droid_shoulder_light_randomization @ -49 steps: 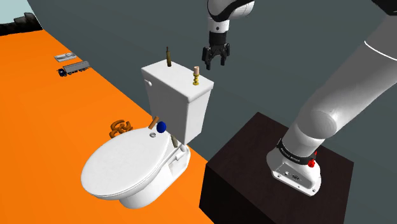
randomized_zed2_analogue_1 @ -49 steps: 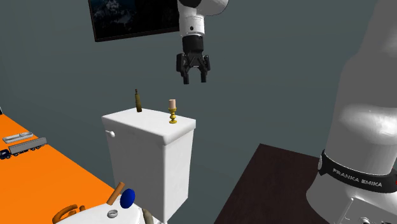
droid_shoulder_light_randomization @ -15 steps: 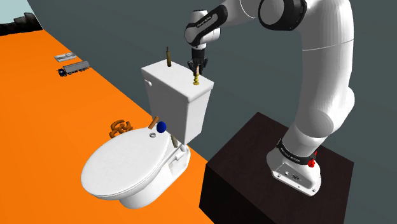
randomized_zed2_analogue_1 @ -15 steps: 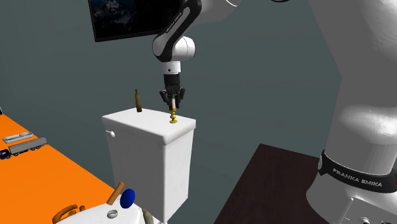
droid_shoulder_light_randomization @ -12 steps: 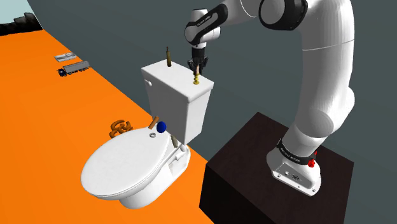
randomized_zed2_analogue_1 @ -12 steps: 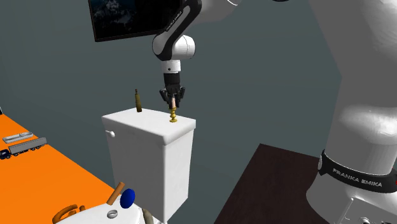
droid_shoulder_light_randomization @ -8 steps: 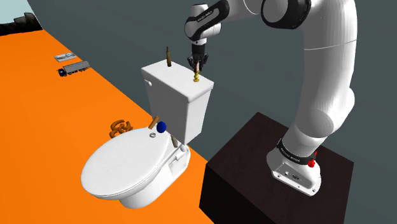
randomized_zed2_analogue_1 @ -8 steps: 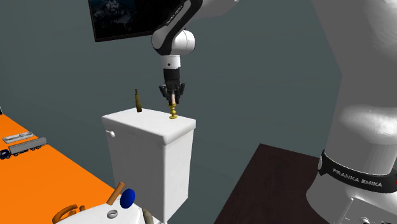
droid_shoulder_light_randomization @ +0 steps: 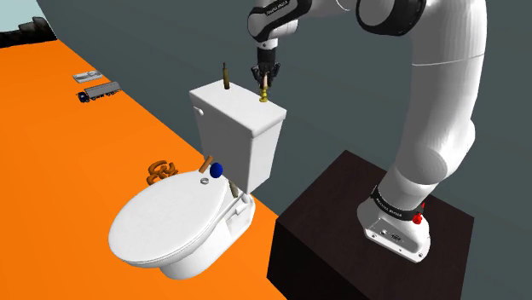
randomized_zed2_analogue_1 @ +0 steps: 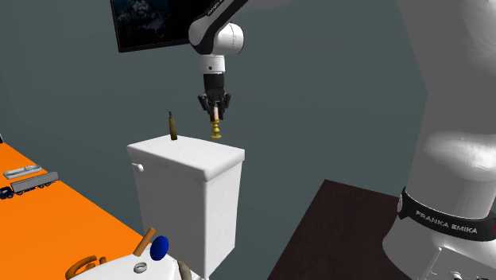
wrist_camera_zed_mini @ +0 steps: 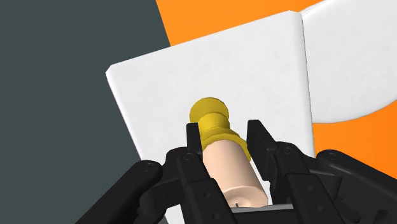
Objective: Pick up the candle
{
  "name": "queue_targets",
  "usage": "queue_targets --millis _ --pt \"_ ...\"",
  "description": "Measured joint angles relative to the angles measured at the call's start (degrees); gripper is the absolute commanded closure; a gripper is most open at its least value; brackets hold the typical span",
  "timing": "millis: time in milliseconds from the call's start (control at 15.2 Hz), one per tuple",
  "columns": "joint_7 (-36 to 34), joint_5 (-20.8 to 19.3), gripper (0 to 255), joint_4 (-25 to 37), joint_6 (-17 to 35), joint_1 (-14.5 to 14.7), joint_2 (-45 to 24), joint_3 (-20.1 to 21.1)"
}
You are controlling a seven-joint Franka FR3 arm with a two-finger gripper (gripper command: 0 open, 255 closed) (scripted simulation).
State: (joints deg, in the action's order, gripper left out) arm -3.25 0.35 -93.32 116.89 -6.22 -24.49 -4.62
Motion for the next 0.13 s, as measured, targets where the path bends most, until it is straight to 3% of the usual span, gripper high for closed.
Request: queue_targets --millis 132 --pt "0.0 0.0 255 0.5 -1.0 0.0 0.4 0.0"
